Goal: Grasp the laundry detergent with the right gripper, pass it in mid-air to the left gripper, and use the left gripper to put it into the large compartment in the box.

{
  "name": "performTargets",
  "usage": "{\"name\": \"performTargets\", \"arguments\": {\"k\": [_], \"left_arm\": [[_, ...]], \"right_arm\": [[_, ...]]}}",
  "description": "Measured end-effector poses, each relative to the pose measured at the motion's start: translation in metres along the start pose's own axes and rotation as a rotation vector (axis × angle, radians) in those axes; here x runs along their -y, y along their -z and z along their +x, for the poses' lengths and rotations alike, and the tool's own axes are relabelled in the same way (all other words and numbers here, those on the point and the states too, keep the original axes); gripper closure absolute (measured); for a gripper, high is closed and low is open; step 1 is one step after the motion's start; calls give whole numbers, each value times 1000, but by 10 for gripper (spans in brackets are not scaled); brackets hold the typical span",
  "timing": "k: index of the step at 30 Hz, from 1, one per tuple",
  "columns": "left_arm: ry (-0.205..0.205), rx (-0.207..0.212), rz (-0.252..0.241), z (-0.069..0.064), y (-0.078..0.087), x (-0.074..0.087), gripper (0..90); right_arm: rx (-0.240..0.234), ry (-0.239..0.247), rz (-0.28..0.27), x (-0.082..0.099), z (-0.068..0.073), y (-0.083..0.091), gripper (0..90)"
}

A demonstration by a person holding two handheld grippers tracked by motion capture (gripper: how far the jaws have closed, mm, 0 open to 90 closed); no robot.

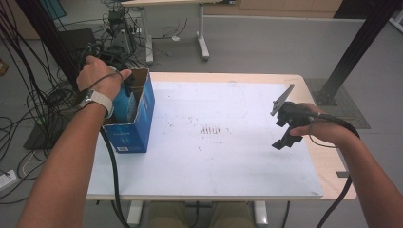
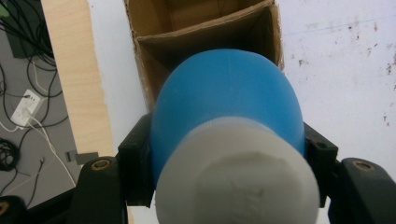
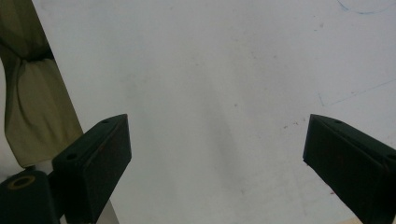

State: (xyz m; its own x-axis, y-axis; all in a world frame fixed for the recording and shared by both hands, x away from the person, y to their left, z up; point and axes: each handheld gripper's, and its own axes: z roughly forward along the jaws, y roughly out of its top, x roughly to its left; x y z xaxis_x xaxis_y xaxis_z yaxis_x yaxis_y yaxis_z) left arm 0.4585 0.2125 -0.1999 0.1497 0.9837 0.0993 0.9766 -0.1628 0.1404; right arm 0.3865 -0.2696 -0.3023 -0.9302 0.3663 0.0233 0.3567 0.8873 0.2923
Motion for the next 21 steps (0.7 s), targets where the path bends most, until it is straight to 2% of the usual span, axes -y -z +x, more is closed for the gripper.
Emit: {"name": "performTargets", "arguments": {"k": [21], "left_arm": [[-5,-8,9,-1,-36,5,375]], "right_arm": [[-15,-2,11,-2,-1,-7,78]]}}
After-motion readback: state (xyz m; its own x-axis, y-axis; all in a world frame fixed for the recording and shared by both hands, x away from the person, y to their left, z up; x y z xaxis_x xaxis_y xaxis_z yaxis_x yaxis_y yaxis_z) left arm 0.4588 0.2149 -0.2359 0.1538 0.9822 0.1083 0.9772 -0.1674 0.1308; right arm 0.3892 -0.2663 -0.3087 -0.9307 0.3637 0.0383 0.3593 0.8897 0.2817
